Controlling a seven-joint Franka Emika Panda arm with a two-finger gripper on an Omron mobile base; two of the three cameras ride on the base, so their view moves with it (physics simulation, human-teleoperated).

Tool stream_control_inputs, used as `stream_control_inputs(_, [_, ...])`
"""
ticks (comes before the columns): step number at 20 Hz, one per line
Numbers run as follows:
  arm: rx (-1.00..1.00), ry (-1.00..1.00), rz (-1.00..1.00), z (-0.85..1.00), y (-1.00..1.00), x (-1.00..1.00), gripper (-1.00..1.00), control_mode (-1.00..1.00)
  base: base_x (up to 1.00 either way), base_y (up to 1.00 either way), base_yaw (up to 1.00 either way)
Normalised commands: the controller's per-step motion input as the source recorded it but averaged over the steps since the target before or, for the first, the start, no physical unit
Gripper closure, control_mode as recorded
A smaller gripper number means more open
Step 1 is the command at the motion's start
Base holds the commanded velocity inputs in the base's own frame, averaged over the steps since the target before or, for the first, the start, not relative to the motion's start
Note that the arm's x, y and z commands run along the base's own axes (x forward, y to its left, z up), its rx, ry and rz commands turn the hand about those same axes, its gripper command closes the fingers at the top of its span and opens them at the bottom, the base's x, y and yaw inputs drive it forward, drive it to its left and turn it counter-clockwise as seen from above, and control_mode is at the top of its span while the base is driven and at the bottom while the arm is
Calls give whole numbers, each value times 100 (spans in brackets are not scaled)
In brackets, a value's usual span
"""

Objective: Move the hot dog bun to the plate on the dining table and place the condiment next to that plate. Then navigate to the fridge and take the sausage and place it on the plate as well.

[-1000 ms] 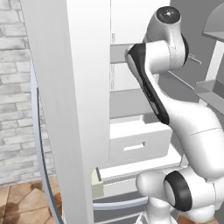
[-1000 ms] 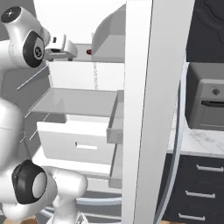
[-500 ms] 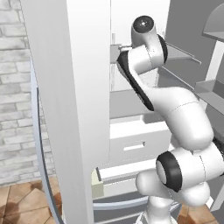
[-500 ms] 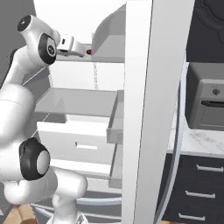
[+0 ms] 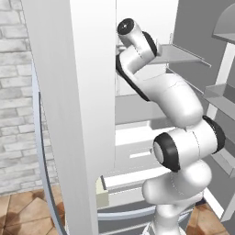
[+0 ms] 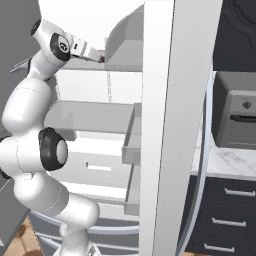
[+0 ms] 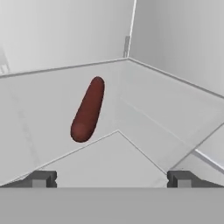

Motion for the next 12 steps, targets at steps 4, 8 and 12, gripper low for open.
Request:
stream_control_inputs(4, [5,3,-1,1,-12,49,-100,-100,0,0,0])
stream_control_inputs(8, [5,5,0,0,-11,47,-100,-100,0,0,0])
stream_control_inputs(12, [5,5,0,-1,-16,35,-100,-100,0,0,0])
